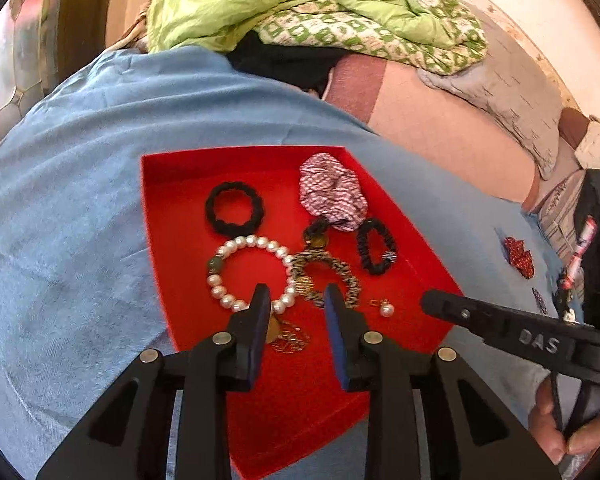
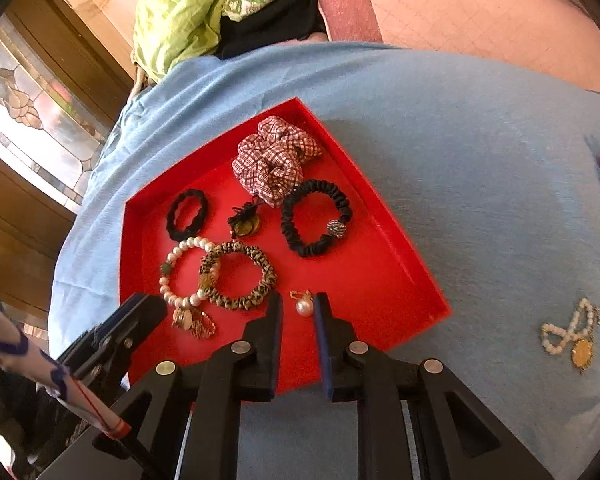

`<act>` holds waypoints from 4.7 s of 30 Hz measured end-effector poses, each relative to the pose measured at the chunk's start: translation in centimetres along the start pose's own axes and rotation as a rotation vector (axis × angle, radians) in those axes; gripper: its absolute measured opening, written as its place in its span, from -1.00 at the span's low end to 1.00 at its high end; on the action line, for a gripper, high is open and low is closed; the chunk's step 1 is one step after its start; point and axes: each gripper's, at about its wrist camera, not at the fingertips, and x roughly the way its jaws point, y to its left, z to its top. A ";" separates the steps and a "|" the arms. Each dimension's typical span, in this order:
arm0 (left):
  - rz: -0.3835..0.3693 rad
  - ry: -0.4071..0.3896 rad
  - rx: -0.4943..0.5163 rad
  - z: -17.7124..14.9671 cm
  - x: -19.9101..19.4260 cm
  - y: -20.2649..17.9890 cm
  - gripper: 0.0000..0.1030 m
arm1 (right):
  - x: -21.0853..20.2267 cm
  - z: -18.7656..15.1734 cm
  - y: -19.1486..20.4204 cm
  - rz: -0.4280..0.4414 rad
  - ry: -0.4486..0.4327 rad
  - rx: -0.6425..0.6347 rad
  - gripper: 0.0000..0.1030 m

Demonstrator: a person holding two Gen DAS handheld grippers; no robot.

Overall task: Organize jewelry
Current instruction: 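Move both grippers back to the pearl necklace on the sheet, then grasp the pearl strand with the left gripper while the right grasps the gold letter pendant, then carry the pearl necklace into the red tray with both grippers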

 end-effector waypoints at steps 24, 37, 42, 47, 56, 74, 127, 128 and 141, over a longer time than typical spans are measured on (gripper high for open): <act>-0.216 0.170 0.414 -7.6 4.7 -18.3 -0.48 | -8.6 -5.3 -18.5 -0.058 -0.088 0.252 -0.64; -0.188 0.210 0.421 -8.2 6.8 -18.8 -0.44 | -6.0 -5.3 -22.5 -0.110 -0.058 0.273 -0.34; -0.188 0.212 0.423 -8.1 6.9 -18.8 -0.44 | -4.8 -5.0 -19.4 -0.206 -0.046 0.108 0.07; -0.175 0.205 0.434 -8.2 6.9 -19.1 -0.41 | -4.4 -5.6 -17.5 -0.334 -0.042 -0.033 -0.48; -0.221 0.181 0.446 -7.8 6.4 -20.5 -0.37 | -8.8 -5.5 -20.0 -0.235 -0.157 0.079 -0.49; -0.109 0.162 0.639 -7.4 12.1 -28.0 -0.28 | -11.6 -5.0 -22.1 -0.089 -0.220 0.188 -0.49; -0.065 -0.124 0.210 1.2 -4.2 -7.6 -0.89 | -17.6 -0.5 -3.0 0.215 -0.386 -0.056 -0.48; -0.062 -0.116 0.196 1.2 -3.9 -7.0 -0.89 | -17.2 -0.1 -2.0 0.228 -0.384 -0.068 -0.48; -0.028 0.002 0.123 0.4 -0.1 -3.4 -0.89 | -8.6 1.9 1.2 0.230 -0.268 -0.105 -0.48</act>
